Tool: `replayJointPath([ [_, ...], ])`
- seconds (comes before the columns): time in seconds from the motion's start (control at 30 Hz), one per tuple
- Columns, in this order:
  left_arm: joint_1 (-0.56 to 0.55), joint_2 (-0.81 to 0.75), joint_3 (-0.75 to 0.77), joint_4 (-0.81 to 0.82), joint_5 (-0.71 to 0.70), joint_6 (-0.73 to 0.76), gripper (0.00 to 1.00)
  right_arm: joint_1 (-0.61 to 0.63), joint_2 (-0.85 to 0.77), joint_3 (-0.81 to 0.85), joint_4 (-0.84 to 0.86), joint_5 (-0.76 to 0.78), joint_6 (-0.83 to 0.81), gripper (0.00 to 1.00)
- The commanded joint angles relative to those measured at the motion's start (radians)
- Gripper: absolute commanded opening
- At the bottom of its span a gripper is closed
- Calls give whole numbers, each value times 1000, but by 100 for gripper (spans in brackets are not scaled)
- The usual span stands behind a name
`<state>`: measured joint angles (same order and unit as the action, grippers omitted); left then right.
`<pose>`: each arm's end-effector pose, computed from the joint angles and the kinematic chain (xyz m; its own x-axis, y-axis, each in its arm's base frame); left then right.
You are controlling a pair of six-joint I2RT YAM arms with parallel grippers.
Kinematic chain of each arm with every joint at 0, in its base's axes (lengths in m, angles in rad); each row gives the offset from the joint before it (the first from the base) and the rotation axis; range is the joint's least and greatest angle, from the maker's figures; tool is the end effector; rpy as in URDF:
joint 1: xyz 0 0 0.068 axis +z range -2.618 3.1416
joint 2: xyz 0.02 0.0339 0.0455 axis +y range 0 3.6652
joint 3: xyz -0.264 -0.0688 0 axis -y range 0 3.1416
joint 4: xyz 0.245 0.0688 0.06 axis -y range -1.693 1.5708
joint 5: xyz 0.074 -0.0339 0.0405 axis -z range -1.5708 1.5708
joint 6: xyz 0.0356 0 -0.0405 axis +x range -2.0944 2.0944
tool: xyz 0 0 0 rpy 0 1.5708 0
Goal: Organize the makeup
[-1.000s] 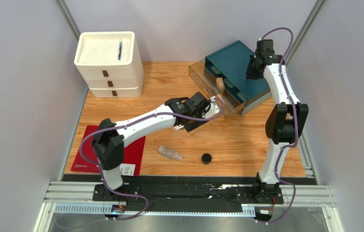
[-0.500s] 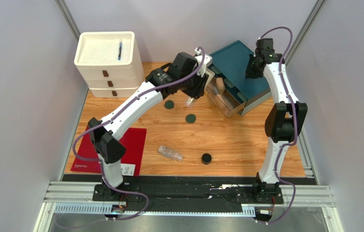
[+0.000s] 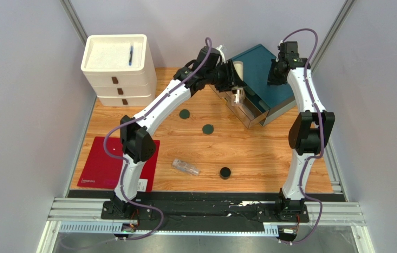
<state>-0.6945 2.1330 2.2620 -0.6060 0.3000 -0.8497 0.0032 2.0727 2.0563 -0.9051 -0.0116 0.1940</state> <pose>0.3712 -0.3229 0.3783 -0.8436 -0.2311 -0.4846 0.2719 0.5944 -0.7568 0.4592 0.0019 0.3136 -0.7835 0.1903 -0.5915 0.1435 0.9816 0.1256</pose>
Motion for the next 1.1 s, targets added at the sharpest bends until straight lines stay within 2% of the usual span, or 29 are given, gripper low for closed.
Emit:
replayJointPath([
  [0.0, 41, 27, 18, 222, 24, -244, 0, 6, 52, 1, -94, -25, -15, 0],
  [0.27, 79, 136, 65, 236, -15, -387, 0, 6, 58, -12, -89, -45, -11, 0],
  [0.37, 82, 154, 73, 239, -76, -391, 0, 6, 55, -18, -89, -45, -16, 0],
  [0.53, 90, 211, 143, 233, -88, -365, 0, 6, 59, -10, -84, -53, -19, 0],
  [0.6, 92, 215, 145, 238, -93, -365, 7, 6, 64, -4, -89, -54, -15, 0],
  [0.63, 95, 222, 145, 241, -97, -365, 16, 6, 66, 1, -90, -56, -16, 0],
  [0.8, 99, 242, 151, 229, -79, -364, 42, 6, 66, 2, -92, -56, -21, 0],
  [0.97, 105, 245, 156, 253, -76, -374, 53, 4, 67, -2, -94, -60, -22, 0],
  [1.0, 105, 248, 160, 255, -76, -373, 57, 6, 67, -2, -92, -60, -21, 0],
  [1.03, 108, 248, 160, 256, -81, -373, 66, 4, 67, -4, -94, -60, -22, 0],
  [1.07, 108, 246, 160, 256, -79, -376, 69, 4, 67, -4, -94, -60, -25, 0],
])
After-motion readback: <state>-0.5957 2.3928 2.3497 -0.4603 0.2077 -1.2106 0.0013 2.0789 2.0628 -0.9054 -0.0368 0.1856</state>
